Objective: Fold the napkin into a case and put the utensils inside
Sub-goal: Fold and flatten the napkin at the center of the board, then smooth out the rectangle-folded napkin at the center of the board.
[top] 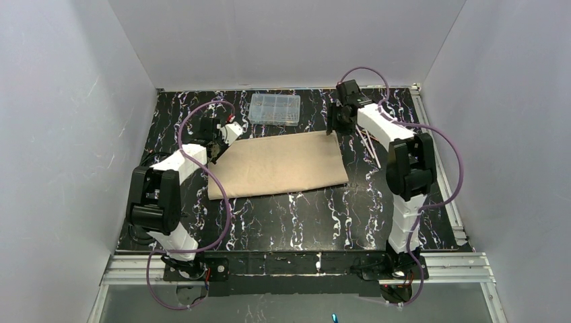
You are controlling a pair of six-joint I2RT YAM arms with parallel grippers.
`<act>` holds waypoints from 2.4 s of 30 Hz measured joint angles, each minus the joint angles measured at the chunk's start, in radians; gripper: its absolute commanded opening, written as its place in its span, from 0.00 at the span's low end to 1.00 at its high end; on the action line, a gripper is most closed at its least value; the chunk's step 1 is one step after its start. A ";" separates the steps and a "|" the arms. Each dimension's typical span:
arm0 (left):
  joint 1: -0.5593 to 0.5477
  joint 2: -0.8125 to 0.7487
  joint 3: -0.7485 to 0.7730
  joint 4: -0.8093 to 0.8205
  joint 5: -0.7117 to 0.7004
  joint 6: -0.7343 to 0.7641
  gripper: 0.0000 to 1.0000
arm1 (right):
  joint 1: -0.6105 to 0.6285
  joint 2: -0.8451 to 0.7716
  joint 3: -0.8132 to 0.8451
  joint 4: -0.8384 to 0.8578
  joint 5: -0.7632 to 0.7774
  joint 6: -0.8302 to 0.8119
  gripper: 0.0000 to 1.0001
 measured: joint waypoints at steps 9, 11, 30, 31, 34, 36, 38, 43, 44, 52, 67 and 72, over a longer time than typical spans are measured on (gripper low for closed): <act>0.000 0.023 0.017 -0.024 -0.003 -0.031 0.00 | 0.000 -0.028 -0.114 0.146 -0.217 0.023 0.39; 0.000 0.026 0.031 -0.039 -0.003 -0.047 0.00 | 0.000 -0.014 -0.114 0.175 -0.233 0.026 0.37; 0.054 0.042 0.211 -0.165 -0.039 -0.176 0.52 | -0.075 0.076 -0.150 0.316 -0.180 0.074 0.52; 0.060 0.040 0.213 -0.174 -0.032 -0.177 0.51 | -0.073 0.068 -0.159 0.319 -0.174 0.073 0.52; 0.071 0.036 0.213 -0.215 -0.013 -0.177 0.49 | -0.072 0.040 -0.176 0.325 -0.157 0.063 0.51; 0.074 0.036 0.212 -0.246 0.006 -0.185 0.49 | -0.072 0.018 -0.179 0.332 -0.158 0.045 0.51; 0.081 0.039 0.212 -0.274 0.038 -0.204 0.49 | -0.072 0.000 -0.179 0.349 -0.164 0.024 0.53; 0.131 0.110 0.249 -0.354 0.120 -0.271 0.48 | -0.072 -0.013 -0.179 0.377 -0.200 -0.035 0.56; 0.140 0.132 0.259 -0.363 0.134 -0.281 0.48 | -0.072 -0.013 -0.181 0.380 -0.205 -0.045 0.56; 0.164 0.199 0.304 -0.412 0.193 -0.324 0.48 | -0.072 -0.006 -0.189 0.407 -0.225 -0.102 0.52; 0.163 0.311 0.359 -0.416 0.237 -0.359 0.27 | -0.072 0.069 -0.184 0.410 -0.236 -0.121 0.46; 0.163 0.314 0.376 -0.412 0.234 -0.359 0.14 | -0.072 0.084 -0.183 0.425 -0.239 -0.129 0.34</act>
